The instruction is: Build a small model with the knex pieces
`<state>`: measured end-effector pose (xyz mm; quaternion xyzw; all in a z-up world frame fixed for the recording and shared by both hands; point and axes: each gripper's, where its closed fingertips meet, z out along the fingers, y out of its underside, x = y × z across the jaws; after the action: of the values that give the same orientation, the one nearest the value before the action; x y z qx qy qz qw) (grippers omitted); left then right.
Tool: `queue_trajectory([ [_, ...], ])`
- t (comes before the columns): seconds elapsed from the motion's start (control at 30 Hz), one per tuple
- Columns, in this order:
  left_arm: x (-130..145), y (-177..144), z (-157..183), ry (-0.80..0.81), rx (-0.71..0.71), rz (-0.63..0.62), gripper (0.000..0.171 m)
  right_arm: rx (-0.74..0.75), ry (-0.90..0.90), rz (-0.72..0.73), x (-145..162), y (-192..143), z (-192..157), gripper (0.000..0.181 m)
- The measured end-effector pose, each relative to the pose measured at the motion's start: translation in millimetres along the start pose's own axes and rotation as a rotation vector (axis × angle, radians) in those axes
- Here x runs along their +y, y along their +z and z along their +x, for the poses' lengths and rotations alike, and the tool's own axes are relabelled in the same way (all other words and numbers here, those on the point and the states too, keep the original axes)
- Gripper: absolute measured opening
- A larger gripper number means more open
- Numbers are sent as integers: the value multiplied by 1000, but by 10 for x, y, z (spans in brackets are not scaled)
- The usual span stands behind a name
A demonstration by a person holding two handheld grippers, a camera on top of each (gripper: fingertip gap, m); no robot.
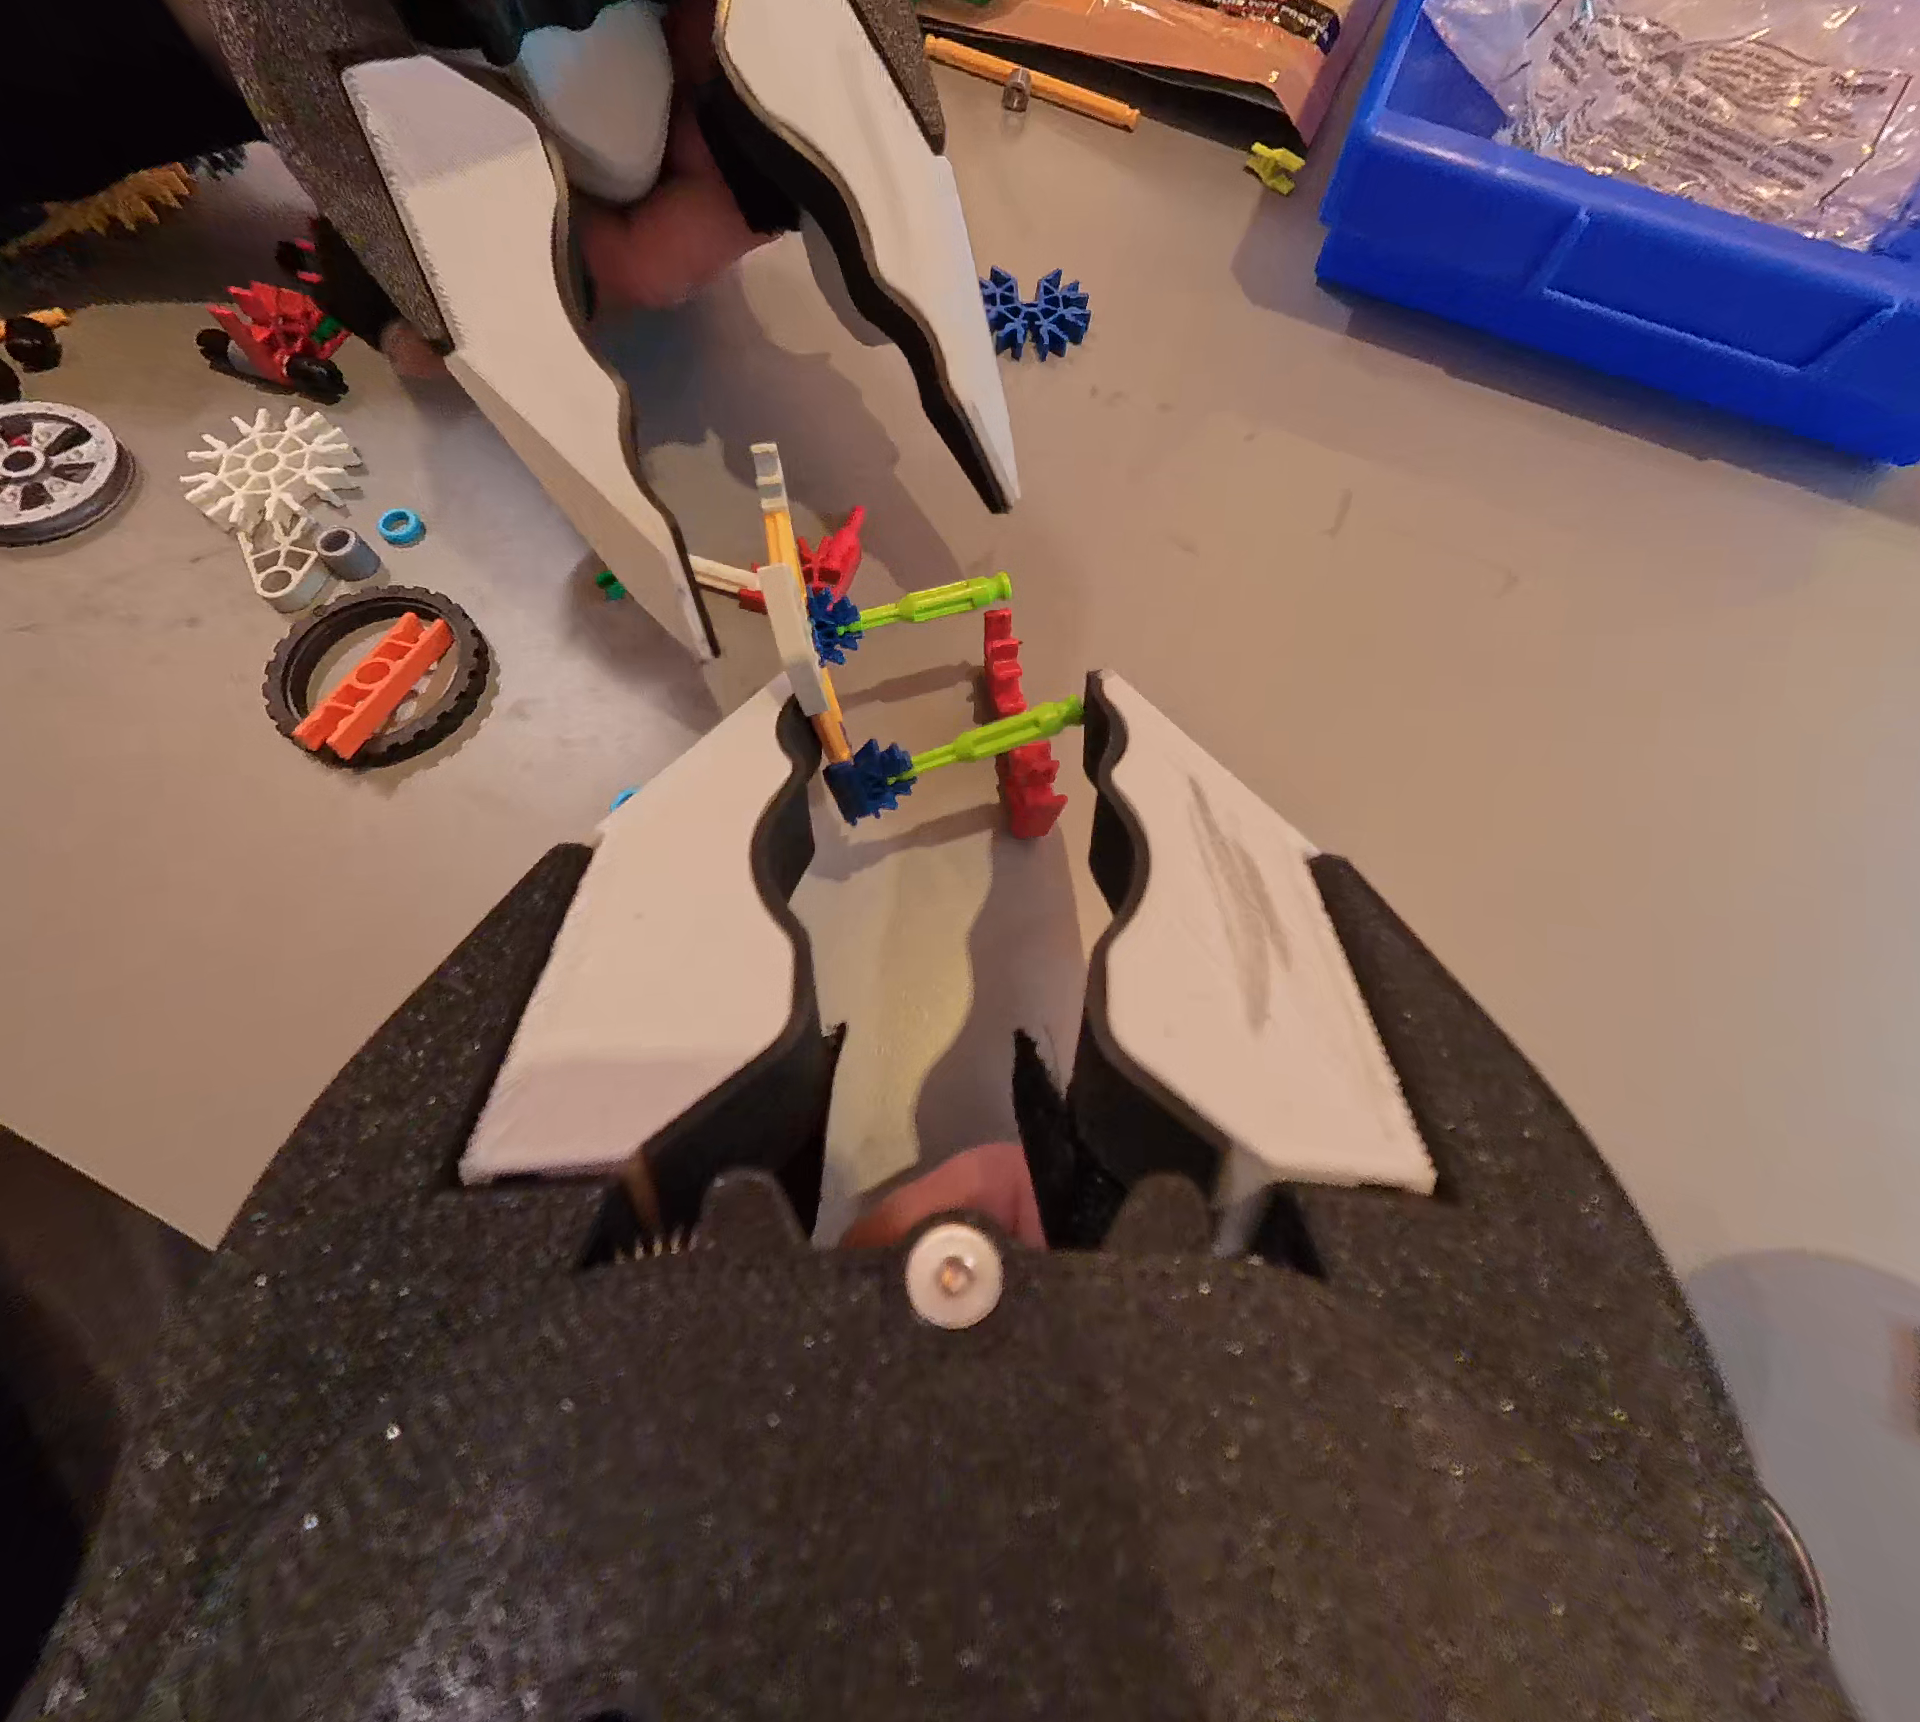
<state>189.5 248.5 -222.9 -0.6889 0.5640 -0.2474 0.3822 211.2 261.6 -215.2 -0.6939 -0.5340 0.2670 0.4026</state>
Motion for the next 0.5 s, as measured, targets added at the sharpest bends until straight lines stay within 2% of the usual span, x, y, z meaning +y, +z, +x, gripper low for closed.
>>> queue_trajectory([
  [0.13,1,86,-57,28,-20,-34,62,9,-4,-17,23,12,-3,50],
  [0.27,-7,139,-58,47,-7,-34,51,15,9,-23,39,8,13,50],
  [0.5,-6,169,-70,50,-9,-32,53,14,13,-45,77,21,20,50],
])
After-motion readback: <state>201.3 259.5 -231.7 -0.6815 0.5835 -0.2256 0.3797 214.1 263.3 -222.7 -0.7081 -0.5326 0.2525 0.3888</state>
